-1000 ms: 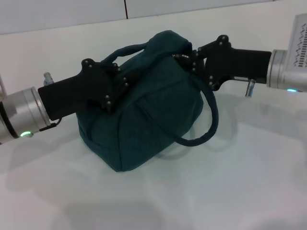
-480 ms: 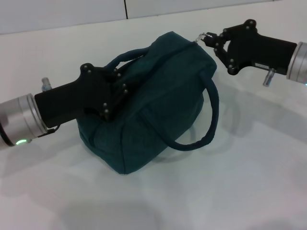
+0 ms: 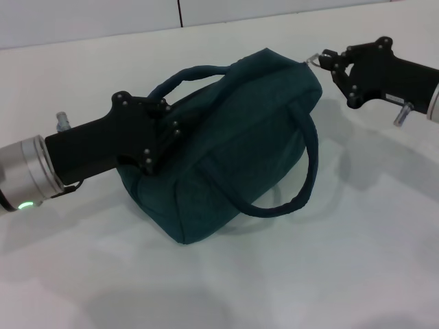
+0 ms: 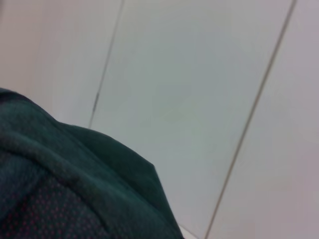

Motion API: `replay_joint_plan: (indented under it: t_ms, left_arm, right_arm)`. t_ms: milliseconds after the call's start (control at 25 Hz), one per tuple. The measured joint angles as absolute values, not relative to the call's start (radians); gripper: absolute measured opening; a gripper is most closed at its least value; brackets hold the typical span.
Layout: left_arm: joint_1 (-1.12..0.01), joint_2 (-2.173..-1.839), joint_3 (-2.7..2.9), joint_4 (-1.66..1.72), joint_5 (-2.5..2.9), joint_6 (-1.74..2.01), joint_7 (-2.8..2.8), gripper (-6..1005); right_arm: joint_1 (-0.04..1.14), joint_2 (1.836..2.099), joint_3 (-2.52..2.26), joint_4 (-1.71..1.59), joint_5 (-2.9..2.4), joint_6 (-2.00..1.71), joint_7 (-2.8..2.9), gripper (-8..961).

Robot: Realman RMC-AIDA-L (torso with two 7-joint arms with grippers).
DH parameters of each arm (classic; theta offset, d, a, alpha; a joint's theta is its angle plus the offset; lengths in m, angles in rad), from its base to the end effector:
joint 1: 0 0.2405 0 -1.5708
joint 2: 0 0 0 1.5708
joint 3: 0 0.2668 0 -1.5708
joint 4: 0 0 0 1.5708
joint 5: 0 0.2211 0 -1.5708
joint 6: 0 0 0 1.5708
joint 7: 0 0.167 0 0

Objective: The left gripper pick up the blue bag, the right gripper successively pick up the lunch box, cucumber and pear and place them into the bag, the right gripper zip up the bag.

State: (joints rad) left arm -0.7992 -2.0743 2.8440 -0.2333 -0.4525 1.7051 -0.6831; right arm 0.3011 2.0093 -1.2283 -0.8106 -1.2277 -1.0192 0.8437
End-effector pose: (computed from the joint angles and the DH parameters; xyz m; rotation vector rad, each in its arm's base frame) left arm -0.2070 0.3536 -0.0623 -2.6401 -0.0139 -1.0812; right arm 0.2833 0.3882 0.0155 -2.2290 0.0973 0.5223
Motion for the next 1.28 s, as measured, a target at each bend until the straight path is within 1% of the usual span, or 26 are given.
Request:
replay_joint_plan:
  t_ms: [240, 480, 760, 960, 1080, 1280]
  left_arm:
    - [-0.805, -2.072, 2.844, -0.231, -0.452, 1.705, -0.686, 113]
    - [-0.810, -2.081, 2.843, -0.231, -0.457, 1.697, -0.715, 123]
    - [-0.768, -2.085, 2.843, -0.226, -0.561, 1.696, -0.743, 134]
    - [-0.718, -2.086, 2.843, -0.198, -0.614, 1.695, -0.746, 142]
    - [-0.705, -2.086, 2.844, -0.196, -0.612, 1.695, -0.743, 209]
    - [-0.673, -2.086, 2.840, -0.192, -0.629, 1.721, -0.734, 320]
  right_arm:
    - [0.312, 2.009, -1.224, -0.757, -1.227, -1.033, 0.852, 15]
    - [0.331, 2.011, -1.239, -0.705, -1.191, -1.042, 0.854, 17]
    - [0.326, 2.010, -1.239, -0.689, -1.128, -1.075, 0.920, 19]
    - [0.325, 2.009, -1.237, -0.685, -1.125, -1.091, 0.936, 264]
    - [0.324, 2.009, -1.236, -0.684, -1.121, -1.118, 0.945, 409]
    - [0.316, 2.009, -1.233, -0.684, -1.083, -1.176, 0.957, 584]
